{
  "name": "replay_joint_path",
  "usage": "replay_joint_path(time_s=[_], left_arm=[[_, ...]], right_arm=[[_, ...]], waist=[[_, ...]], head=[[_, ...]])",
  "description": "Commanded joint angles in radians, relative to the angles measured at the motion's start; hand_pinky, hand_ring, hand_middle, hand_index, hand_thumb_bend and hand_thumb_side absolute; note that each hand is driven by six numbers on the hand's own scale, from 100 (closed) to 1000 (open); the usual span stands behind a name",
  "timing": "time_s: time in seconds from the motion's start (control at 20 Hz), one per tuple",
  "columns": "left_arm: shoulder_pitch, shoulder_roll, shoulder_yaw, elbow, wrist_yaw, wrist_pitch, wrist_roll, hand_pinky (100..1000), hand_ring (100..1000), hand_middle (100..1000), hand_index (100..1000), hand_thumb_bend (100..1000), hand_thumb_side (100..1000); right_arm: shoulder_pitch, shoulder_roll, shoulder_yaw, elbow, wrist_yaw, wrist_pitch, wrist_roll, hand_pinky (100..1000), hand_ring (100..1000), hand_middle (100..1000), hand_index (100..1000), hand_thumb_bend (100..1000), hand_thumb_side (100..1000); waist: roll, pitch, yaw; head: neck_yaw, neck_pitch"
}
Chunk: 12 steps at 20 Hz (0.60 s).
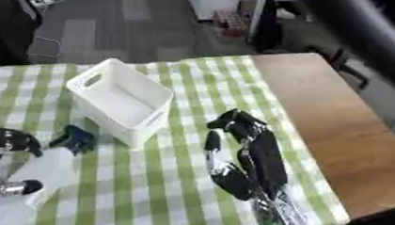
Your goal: Pick up objects on the table and place them in the box.
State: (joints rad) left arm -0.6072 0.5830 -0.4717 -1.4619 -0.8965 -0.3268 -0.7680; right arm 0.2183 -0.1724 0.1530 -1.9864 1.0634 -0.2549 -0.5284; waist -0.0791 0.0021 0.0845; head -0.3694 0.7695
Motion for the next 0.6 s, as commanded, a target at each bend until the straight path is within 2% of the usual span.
replay_joint_path(time_s=[0.05, 0.55, 0.6], left_arm=[[-0.004, -0.005, -0.003, 0.042, -0.059, -0.072, -0.029, 738, 892, 857, 877, 380, 1000], [0.002, -0.015, -0.015, 0.085, -0.148, -0.12, 0.017, 766, 913, 867, 888, 411, 1000], [0.002, -0.016, -0.017, 0.088, -0.157, -0.124, 0.016, 766, 913, 867, 888, 360, 1000]], right_arm=[[-0.014, -0.027, -0.008, -0.014, -0.017, -0.011, 0.002, 315, 455, 534, 613, 100, 1000], [-0.022, -0.042, -0.021, -0.014, -0.038, -0.025, 0.007, 316, 456, 534, 614, 100, 1000], [-0.021, -0.042, -0.021, -0.014, -0.038, -0.025, 0.008, 316, 456, 534, 614, 100, 1000]], waist=[[0.006, -0.004, -0.006], [0.01, -0.005, -0.014], [0.01, -0.005, -0.013]], head=[[0.006, 0.0], [0.003, 0.001], [0.002, 0.001]])
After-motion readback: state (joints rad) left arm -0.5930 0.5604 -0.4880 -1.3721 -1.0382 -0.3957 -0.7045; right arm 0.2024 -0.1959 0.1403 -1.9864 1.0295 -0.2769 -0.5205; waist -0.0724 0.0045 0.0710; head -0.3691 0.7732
